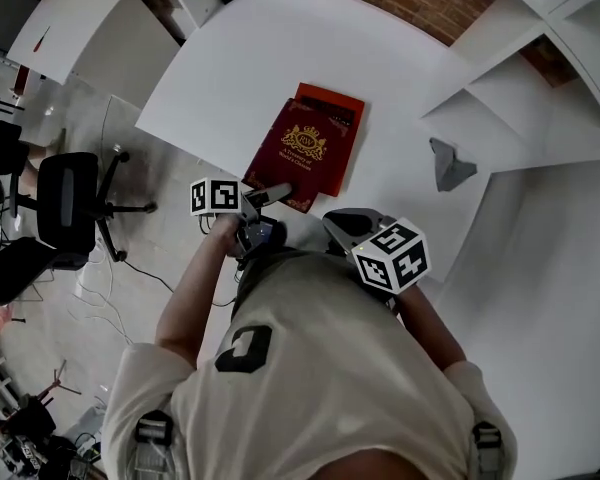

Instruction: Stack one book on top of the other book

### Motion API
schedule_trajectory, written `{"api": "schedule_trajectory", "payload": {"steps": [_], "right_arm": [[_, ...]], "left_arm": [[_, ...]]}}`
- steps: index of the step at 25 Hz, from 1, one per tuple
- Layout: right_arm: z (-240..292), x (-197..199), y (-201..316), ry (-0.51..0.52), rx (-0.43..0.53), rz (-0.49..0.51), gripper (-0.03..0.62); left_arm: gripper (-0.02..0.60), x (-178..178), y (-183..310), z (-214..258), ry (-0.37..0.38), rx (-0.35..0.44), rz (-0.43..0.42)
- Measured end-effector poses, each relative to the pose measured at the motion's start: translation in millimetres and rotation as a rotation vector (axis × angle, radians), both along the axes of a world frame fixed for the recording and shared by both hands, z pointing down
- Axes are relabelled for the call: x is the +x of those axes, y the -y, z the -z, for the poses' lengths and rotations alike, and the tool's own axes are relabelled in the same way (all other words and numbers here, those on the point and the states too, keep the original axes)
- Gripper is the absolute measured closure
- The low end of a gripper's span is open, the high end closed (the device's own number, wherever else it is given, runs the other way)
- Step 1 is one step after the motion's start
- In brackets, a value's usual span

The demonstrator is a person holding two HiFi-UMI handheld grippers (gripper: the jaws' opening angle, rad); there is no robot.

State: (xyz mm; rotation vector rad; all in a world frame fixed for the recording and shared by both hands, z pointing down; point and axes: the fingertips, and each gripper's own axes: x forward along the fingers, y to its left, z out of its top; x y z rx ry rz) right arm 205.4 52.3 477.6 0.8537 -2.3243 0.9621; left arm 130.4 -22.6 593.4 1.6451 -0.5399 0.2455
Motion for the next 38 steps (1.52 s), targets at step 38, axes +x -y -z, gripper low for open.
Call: {"api": "schedule_trajectory", "payload": {"steps": [38], "right_arm": [[-7,10,-5,0.036,-0.035,-0.073,0.588]], "left_arm": [[0.454,52,-44,7,0.097,0.096,-0.483]]}}
